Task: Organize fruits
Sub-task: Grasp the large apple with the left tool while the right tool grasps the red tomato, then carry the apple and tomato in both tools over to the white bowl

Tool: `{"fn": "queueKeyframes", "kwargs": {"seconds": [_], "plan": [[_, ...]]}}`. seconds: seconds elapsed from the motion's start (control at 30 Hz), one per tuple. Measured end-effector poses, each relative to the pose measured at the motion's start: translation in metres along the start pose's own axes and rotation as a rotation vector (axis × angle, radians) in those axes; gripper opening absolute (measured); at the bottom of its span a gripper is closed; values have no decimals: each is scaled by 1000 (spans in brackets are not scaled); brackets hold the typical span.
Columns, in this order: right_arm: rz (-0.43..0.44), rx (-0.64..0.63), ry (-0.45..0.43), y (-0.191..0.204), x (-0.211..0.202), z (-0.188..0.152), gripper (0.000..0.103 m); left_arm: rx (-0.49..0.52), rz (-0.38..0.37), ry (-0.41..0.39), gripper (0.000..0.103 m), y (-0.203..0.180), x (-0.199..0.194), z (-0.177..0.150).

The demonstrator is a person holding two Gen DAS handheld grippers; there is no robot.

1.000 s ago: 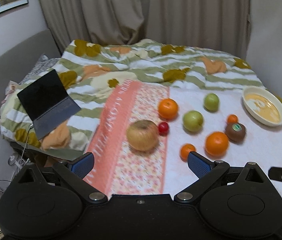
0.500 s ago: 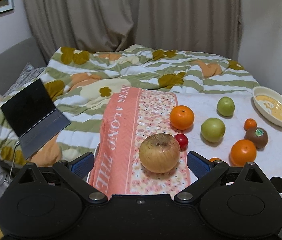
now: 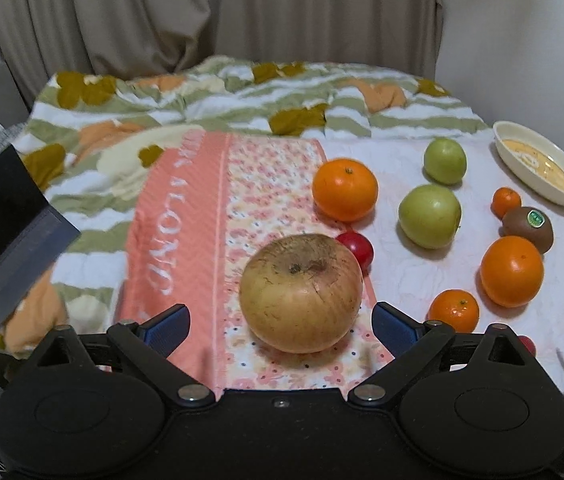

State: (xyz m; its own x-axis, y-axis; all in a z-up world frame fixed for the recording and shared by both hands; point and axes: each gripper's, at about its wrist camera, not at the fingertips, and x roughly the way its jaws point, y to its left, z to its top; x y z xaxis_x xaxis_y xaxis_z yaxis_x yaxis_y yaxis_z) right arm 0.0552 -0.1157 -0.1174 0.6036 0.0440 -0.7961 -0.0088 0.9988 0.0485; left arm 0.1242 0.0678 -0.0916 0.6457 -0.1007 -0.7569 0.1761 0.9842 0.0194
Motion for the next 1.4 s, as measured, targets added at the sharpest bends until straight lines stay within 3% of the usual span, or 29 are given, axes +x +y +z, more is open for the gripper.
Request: {"fn": "queueKeyframes", "kwargs": {"seconds": [0.3, 0.37, 0.57, 0.7, 0.8, 1.1, 1.4], "plan": [[-14, 19, 16, 4, 11, 0, 95, -21, -34, 30, 90, -1, 26, 9], [-14, 20, 18, 5, 13, 1, 91, -25, -51, 28, 78, 0, 28, 9], [-31, -1, 15, 8, 16, 2, 80, -21, -73, 16, 78, 2, 27, 8], [-31, -7, 13, 9, 17, 2, 69, -13, -80, 13, 78, 2, 25, 7], [-27, -13, 12, 10, 17, 2, 50, -10, -85, 10, 78, 3, 23, 6], [-17, -9, -10, 6, 5, 7, 50, -21, -92, 14, 78, -1, 9, -2], [9, -16, -62, -11, -27, 19, 50, -42, -63, -39, 78, -17, -31, 3]]}}
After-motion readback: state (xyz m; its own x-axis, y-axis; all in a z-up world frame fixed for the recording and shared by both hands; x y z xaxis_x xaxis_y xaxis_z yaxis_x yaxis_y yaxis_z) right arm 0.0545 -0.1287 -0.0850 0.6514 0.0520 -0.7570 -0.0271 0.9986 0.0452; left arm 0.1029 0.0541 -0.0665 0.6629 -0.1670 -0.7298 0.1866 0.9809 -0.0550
